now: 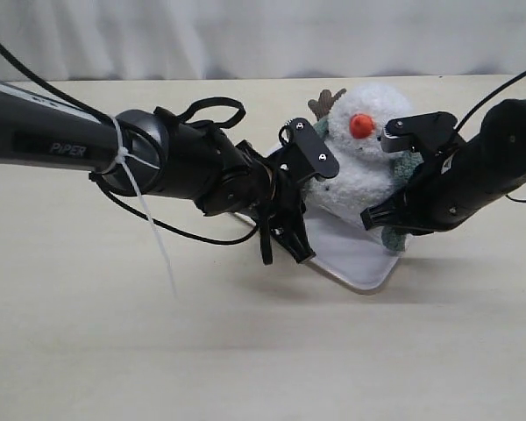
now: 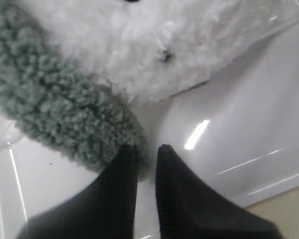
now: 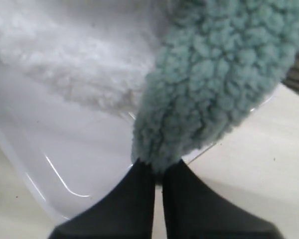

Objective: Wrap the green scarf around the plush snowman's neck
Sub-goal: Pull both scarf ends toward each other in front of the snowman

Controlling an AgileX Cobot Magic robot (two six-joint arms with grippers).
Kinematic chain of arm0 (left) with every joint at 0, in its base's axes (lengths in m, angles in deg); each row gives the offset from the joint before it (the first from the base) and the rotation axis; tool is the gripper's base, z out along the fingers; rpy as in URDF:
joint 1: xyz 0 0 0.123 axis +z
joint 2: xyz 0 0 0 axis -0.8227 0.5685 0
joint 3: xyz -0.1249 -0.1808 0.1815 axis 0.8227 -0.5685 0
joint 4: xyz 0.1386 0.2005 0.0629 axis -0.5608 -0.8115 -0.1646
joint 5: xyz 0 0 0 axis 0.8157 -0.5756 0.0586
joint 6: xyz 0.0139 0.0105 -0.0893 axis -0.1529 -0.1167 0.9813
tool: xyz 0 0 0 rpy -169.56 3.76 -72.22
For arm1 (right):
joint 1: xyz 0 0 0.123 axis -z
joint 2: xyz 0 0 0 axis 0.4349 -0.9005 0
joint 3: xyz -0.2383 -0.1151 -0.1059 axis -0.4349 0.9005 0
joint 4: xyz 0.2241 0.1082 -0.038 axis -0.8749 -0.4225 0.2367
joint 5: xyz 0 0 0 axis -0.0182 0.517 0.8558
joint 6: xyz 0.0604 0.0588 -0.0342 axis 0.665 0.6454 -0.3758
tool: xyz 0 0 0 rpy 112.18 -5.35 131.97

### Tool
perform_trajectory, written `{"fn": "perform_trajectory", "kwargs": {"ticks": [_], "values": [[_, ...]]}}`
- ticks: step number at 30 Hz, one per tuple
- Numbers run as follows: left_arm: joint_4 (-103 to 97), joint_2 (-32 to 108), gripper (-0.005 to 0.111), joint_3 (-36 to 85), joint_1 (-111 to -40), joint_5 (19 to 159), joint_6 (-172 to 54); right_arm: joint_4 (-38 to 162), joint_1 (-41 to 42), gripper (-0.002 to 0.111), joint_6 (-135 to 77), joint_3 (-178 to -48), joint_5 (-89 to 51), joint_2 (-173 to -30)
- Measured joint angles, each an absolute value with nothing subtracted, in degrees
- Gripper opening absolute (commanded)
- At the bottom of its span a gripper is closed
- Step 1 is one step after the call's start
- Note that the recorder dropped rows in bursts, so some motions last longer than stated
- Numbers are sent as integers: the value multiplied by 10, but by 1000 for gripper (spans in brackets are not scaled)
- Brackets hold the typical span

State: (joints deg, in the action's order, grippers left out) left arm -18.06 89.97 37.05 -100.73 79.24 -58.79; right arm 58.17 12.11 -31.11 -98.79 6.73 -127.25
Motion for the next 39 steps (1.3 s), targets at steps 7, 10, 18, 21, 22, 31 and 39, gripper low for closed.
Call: {"fn": "perform_trajectory", "kwargs": {"ticks": [7, 10, 18, 21, 22, 31, 39], "values": [[-165, 901, 0, 370, -1007, 813, -588, 446, 121, 4, -439, -988, 92, -1263], [-163, 901, 0, 370, -1007, 814, -588, 361, 121, 4, -521, -988, 106, -1251], [-163, 901, 0, 370, -1007, 813, -587, 247, 121, 4, -638, -976, 111, -1274], [-162, 901, 0, 370, -1007, 810, -587, 200, 121, 4, -693, -976, 113, -1301], [-162, 901, 0, 370, -1007, 809, -587, 185, 121, 4, -710, -976, 114, -1309], [-162, 901, 0, 370, -1007, 805, -587, 152, 121, 4, -756, -976, 108, -1330], [-183, 896, 10, 370, -996, 760, -559, 149, 121, 4, -759, -976, 107, -1309]]}}
